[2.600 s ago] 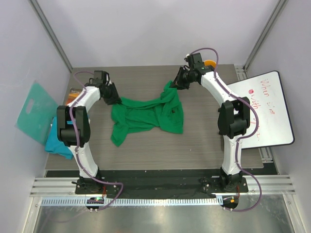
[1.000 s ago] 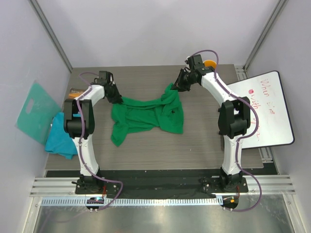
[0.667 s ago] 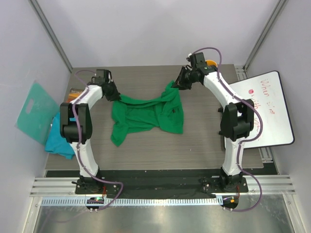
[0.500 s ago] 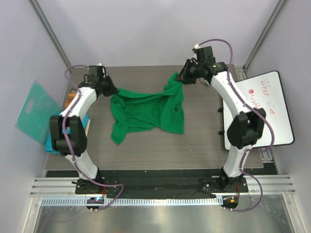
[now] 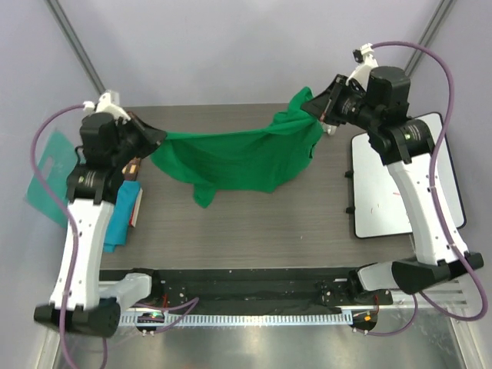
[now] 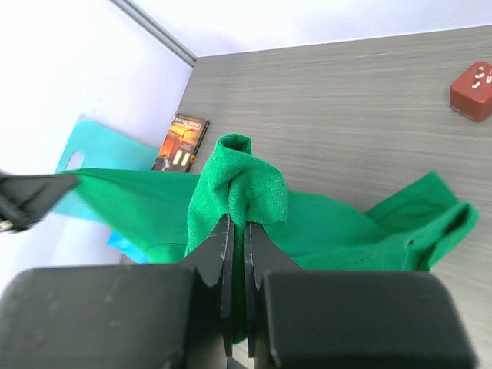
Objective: Fold and stack the t-shirts
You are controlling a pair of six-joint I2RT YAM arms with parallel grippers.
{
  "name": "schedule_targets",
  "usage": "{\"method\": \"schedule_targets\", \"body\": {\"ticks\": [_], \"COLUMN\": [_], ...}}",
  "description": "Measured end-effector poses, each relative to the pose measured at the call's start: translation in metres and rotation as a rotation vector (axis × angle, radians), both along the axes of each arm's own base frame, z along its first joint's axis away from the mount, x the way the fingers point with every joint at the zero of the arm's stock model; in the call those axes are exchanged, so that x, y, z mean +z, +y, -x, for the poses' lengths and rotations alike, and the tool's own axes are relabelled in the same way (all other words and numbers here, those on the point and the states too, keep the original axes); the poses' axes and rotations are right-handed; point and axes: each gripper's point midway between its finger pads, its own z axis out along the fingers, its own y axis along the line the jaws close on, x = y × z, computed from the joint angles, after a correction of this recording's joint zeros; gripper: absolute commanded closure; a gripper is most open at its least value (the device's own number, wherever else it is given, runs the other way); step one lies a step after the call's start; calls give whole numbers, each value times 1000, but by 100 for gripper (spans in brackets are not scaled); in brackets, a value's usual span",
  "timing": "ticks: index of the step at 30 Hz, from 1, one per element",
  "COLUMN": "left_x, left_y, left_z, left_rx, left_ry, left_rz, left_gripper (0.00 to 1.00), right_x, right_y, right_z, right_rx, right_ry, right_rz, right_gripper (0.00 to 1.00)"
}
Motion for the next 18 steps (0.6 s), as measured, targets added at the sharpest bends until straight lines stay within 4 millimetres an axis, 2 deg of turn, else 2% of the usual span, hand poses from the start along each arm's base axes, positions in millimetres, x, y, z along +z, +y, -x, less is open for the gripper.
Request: {"method": "schedule_targets", "body": {"ticks": [3,6,11,16,18], "left_x": [32,64,115,137,152], "left_y": [8,22,34,44,46], "left_z": [36,71,117,165,182], "left_rx": [50,118,166,198,199], "left_ry": [-108,-206,-323,-392,-428], "left_rz": [23,32,40,57,65], "left_gripper": [100,100,100,100,100], "right_x": [2,14,54,101,126], "right_y": [-6,-15,-28,-43,-51], "right_z": [20,42,82,121,138], "right_rx": [0,-8,-18,-44,-60], "right_ry": [-23,-72,-197,-331,-396], "right_rz": [-1,0,-33,-67,-80], "right_gripper": [99,99,99,99,99]}}
